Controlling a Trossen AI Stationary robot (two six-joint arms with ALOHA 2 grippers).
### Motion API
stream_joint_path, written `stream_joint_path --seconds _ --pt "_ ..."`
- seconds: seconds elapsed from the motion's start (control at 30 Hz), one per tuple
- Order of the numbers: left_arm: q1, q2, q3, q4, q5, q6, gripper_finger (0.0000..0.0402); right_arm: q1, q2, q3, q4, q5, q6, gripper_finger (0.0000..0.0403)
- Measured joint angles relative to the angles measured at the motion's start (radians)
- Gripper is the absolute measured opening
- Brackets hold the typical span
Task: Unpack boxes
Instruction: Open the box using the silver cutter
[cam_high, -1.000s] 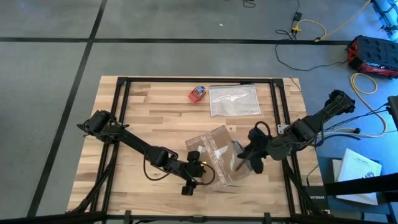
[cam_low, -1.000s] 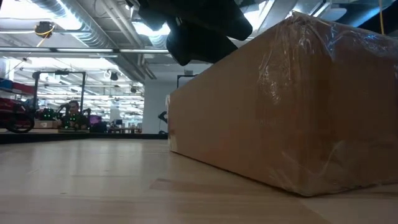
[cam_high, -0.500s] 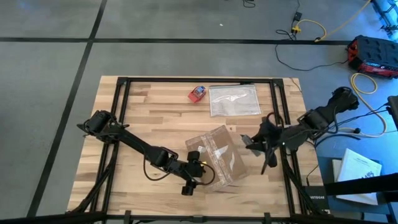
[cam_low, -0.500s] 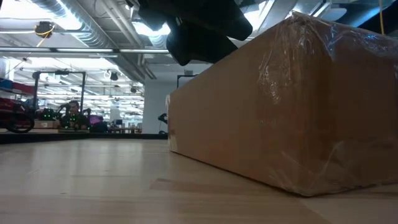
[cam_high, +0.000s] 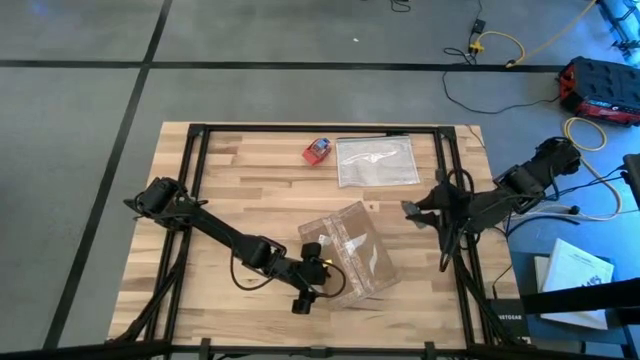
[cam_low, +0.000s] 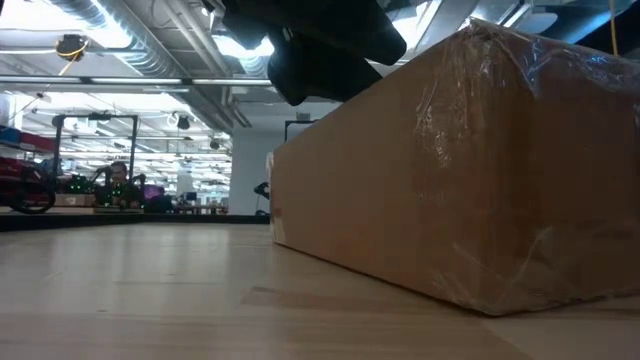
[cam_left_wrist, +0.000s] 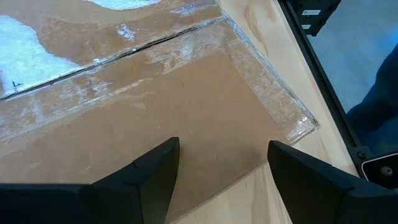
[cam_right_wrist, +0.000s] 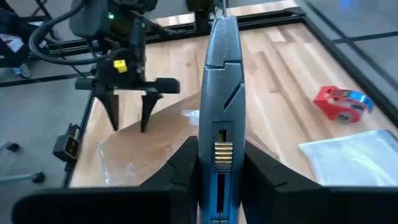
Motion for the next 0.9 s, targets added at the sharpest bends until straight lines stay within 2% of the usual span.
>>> stream_joint_path --seconds 0.13,0.3,0.63,0.8,0.9 --pt "0.000 0.000 0.000 0.000 0.000 0.000 0.0234 -0.017 0.007 -0.001 -0.050 0.087 -0.025 0.0061" --pt "0.000 0.000 0.000 0.000 0.000 0.000 0.0234 -0.102 0.014 0.000 -0.039 0.091 -0.058 0.0061" --pt "0.000 0.000 0.000 0.000 0.000 0.000 0.0234 -0.324 0.090 0.000 0.063 -0.131 -0.131 0.0061" --pt "0.000 0.000 0.000 0.000 0.000 0.000 0.0234 -0.365 0.140 0.000 0.113 -0.206 -0.129 0.0061" --pt "0.001 0.000 0.000 0.001 0.000 0.000 0.0234 -0.369 0.173 0.000 0.110 -0.210 -0.101 0.0061"
